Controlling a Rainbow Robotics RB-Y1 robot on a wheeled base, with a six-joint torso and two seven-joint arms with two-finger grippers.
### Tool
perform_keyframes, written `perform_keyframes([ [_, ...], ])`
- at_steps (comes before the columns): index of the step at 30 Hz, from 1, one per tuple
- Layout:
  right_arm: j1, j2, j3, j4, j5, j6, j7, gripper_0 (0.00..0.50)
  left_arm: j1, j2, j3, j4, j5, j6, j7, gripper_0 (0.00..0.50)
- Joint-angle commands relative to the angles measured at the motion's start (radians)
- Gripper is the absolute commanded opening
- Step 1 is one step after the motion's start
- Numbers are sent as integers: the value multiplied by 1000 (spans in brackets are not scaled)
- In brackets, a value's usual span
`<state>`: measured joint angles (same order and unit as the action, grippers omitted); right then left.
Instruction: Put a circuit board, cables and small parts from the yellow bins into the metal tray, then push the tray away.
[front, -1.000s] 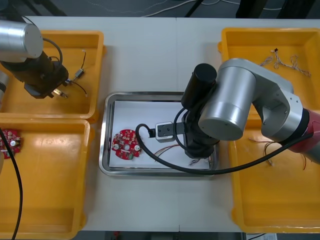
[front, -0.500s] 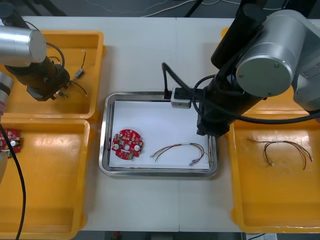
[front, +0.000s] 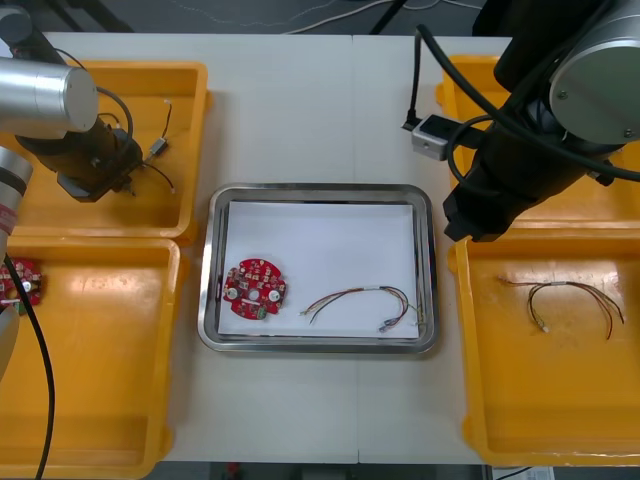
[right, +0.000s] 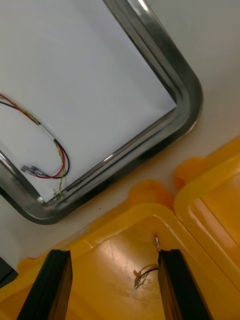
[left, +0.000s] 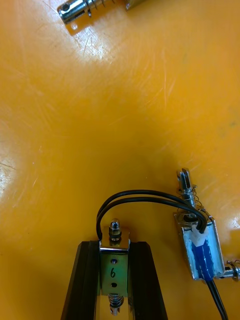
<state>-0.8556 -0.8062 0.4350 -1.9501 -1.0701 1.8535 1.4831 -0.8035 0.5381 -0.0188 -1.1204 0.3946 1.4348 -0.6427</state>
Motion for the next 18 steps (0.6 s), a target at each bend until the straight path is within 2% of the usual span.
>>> perform_keyframes([
  [1, -6, -65, -75, -32, -7, 21, -130, 500, 6, -12, -4, -10, -16, -10, -43, 0],
  [5, 21, -85, -127, -32, 13, 62, -221, 500, 6, -9, 0, -13, -19, -5, -57, 0],
  [10, 49, -114, -173, -32, 35, 66, -333, 500, 9, 17, 19, -15, -14, 52, -158, 0],
  [15, 84, -116, -219, -32, 93, 66, -426, 500, 15, 37, 50, -45, -11, 101, -224, 0],
  [18, 95, -116, -234, -32, 141, 66, -461, 500, 15, 52, 71, -108, -8, 173, -242, 0],
])
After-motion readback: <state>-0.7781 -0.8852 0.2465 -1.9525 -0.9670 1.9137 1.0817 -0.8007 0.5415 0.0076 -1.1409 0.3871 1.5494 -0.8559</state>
